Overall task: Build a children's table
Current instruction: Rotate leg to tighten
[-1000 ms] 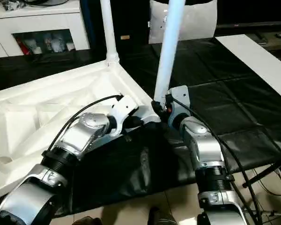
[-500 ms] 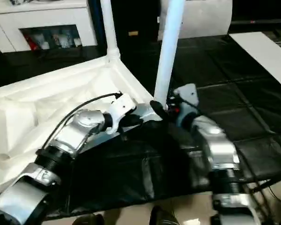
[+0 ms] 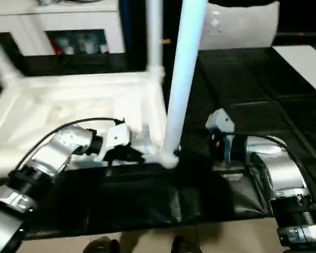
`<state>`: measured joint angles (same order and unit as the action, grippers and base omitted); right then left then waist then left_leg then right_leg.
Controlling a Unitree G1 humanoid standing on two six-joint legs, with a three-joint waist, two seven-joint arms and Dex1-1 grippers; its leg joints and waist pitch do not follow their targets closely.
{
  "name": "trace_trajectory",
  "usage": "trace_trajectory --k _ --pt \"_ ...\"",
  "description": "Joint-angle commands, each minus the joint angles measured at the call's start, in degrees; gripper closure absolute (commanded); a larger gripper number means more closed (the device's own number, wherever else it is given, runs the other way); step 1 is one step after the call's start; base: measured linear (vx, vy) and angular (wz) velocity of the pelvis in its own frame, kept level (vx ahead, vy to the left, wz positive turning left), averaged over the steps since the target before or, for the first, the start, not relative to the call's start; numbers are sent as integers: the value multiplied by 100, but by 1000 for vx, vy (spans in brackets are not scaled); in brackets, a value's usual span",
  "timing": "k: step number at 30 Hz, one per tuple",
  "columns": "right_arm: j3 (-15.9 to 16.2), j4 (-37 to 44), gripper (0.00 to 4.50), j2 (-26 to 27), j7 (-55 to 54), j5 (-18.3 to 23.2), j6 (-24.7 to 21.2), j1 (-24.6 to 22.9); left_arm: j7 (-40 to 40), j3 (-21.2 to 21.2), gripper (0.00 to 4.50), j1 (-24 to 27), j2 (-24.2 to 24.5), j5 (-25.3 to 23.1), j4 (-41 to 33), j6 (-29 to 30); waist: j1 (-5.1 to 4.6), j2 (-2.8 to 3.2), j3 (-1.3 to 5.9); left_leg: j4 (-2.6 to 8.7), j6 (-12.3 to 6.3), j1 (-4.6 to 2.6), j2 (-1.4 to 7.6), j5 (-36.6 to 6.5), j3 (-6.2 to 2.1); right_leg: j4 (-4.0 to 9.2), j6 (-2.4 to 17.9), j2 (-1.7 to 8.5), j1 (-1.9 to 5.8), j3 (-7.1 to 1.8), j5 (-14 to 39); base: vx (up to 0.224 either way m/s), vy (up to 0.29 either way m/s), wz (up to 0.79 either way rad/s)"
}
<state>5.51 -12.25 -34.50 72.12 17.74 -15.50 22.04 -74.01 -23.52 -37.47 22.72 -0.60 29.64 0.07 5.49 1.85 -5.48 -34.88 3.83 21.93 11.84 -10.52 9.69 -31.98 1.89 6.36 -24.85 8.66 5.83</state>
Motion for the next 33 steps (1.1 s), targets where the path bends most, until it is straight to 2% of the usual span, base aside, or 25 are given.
trace_trajectory --k 1,3,4,6,9,11,13,15,26,31,33 --pt "65 146 36 -105 323 132 -92 -23 -453 -198 450 27 25 77 -318 -214 -13 -96 520 401 -550 -98 149 -1213 -3 384 675 254 413 -285 2607 0 0 0" --pt "122 226 42 -140 552 268 -270 -35 -670 -240 450 60 75 121 -422 -252 -2 -110 530 401 -554 -84 148 -1158 -4 359 706 247 420 -291 2529 0 0 0" --pt "158 267 68 -160 655 319 -325 -45 -762 -256 450 74 91 152 -471 -271 4 -111 533 400 -549 -97 159 -1162 -3 352 737 252 408 -299 2496 0 0 0" --pt "242 362 76 -210 818 375 -388 -86 -887 -287 450 91 115 206 -548 -280 19 -116 529 402 -523 -94 154 -1173 1 356 732 255 411 -303 2519 0 0 0" --pt "309 388 83 -237 922 386 -411 -105 -944 -309 450 85 116 226 -584 -301 38 -123 528 399 -489 -81 139 -1166 2 373 654 262 420 -299 2654 0 0 0" --pt "326 399 121 -231 957 409 -464 -105 -984 -320 450 78 111 222 -595 -324 38 -128 529 397 -462 -82 130 -1166 2 388 600 258 420 -290 2732 0 0 0" --pt "328 413 123 -224 992 433 -513 -100 -1004 -322 450 78 103 224 -618 -317 40 -122 526 396 -448 -84 128 -1171 1 399 564 258 416 -285 2780 0 0 0" --pt "336 418 150 -224 1008 448 -539 -94 -1017 -326 450 78 101 227 -627 -312 46 -125 528 397 -453 -87 129 -1166 -2 400 542 250 413 -281 2788 0 0 0" --pt "460 561 241 -181 1103 564 -790 -181 -927 -294 450 112 75 270 -659 -176 68 -127 539 395 -462 -81 141 -1062 0 370 605 251 412 -297 2596 0 0 0" --pt "287 774 252 43 512 673 -1057 -343 -81 -9 450 3 -230 247 -558 549 66 -112 514 402 -416 -102 136 -1164 7 411 584 244 401 -291 2730 0 0 0" --pt "261 795 253 165 152 587 -1183 -348 146 62 450 -28 -329 252 -564 774 34 -124 496 397 -337 -93 93 -1295 -3 470 423 242 417 -239 3094 0 0 0"
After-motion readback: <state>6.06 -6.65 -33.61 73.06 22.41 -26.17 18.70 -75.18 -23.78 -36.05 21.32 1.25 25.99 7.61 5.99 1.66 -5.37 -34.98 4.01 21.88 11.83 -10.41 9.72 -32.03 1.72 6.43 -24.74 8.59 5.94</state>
